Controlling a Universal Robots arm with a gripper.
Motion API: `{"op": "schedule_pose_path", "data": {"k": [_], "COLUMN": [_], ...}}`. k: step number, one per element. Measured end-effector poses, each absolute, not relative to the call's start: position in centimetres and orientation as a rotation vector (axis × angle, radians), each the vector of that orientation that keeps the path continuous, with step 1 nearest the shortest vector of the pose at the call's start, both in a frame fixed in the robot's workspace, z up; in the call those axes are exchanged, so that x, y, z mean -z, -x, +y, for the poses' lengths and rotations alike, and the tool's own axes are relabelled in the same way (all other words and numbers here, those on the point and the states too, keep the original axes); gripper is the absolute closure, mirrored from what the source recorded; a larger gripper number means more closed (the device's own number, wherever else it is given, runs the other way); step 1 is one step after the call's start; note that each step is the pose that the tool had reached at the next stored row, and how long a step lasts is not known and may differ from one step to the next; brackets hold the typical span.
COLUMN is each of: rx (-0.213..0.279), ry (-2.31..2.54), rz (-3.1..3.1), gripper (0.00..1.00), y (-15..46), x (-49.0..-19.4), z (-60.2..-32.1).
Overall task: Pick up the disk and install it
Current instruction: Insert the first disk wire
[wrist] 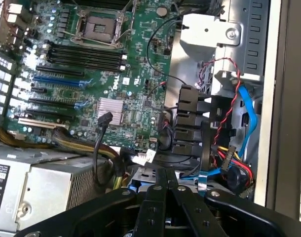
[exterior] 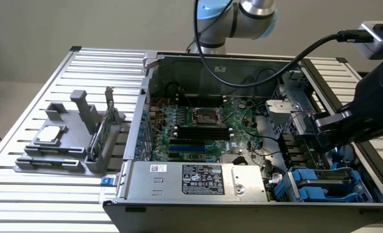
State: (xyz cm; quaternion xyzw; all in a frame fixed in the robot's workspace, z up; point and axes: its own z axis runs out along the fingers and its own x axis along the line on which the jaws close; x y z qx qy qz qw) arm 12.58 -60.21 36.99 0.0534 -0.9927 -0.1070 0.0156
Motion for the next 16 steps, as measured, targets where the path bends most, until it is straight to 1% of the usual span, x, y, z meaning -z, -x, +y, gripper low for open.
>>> {"op": "schedule_pose_path", "data": {"k": [16], "rx": [0.338], "ry": [0.193], "rz": [-3.075], "gripper": [0.89], "y": [-12.58], "x": [-36.84], "z": [-60.22]}}
